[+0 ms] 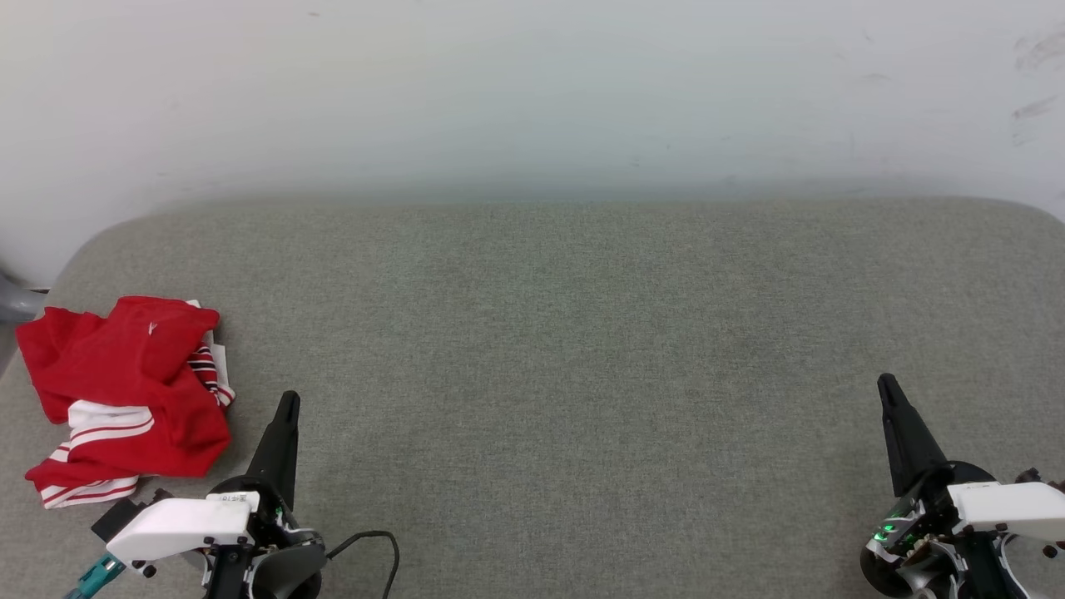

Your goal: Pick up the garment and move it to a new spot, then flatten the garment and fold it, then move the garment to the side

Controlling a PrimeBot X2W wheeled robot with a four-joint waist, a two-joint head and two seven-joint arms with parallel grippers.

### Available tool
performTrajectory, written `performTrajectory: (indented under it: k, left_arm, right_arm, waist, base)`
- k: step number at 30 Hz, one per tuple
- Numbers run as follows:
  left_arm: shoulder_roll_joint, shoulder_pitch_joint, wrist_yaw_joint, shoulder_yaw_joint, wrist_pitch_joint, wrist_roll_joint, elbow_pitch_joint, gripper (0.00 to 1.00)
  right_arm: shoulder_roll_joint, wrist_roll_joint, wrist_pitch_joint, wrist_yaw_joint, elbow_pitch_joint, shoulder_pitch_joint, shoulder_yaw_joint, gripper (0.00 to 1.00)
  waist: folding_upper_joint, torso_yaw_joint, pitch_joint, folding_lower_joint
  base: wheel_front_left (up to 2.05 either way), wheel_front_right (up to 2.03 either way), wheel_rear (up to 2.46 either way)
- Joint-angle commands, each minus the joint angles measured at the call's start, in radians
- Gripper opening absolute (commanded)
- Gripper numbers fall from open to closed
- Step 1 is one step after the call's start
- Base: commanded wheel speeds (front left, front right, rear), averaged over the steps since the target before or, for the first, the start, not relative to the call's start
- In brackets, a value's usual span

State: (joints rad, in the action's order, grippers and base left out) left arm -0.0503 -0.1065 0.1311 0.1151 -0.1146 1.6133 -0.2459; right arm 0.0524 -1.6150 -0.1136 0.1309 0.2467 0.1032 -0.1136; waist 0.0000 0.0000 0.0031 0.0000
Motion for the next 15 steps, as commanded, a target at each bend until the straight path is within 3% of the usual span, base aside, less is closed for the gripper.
performTrajectory:
  k: [1, 15]
  left_arm:
    - [0.003, -0.005, 0.003, 0.002, -0.001, -0.001, 0.001, 0.00]
    - [0.003, -0.005, 0.003, 0.002, -0.001, -0.001, 0.001, 0.00]
  right_arm:
    - [-0.004, 0.004, 0.001, 0.000, 0.001, 0.013, 0.000, 0.00]
    - [-0.004, 0.004, 0.001, 0.000, 0.001, 0.013, 0.000, 0.00]
  waist:
    - [0.0000, 0.000, 0.000, 0.0000]
    - [0.0000, 0.000, 0.000, 0.0000]
  base:
    - [0.00, 0.00, 0.00]
    - [0.00, 0.00, 0.00]
